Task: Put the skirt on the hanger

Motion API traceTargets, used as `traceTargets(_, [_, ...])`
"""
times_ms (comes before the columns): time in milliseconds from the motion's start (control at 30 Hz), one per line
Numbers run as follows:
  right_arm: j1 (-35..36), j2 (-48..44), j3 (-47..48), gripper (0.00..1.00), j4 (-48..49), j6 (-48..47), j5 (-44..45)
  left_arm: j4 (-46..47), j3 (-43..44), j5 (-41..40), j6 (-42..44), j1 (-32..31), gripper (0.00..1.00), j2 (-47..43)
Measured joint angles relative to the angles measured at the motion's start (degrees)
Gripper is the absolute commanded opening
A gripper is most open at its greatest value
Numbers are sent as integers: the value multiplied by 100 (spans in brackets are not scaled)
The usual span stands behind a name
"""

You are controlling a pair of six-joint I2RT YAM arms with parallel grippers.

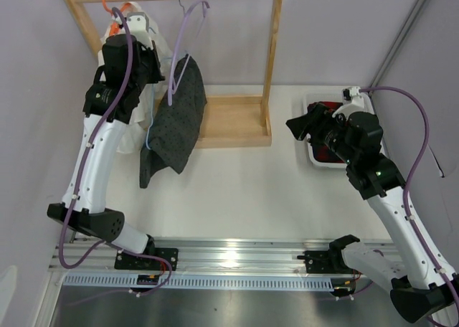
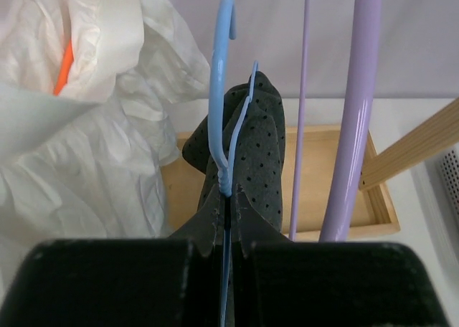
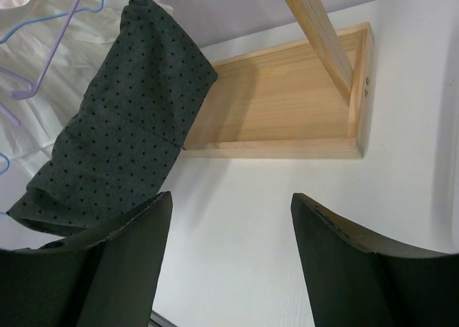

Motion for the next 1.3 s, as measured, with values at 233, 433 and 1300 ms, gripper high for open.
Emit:
traceTargets(233, [-28, 79, -22, 74, 149, -15, -63, 271, 363, -326, 166, 22, 0, 201])
traceTargets(433, [-31, 179, -79, 73, 251, -17, -114, 507, 664, -431, 323, 190, 0, 262])
traceTargets(1300, [-46, 282, -286, 73, 612, -9, -343, 1843, 498, 332, 437, 793, 0, 686])
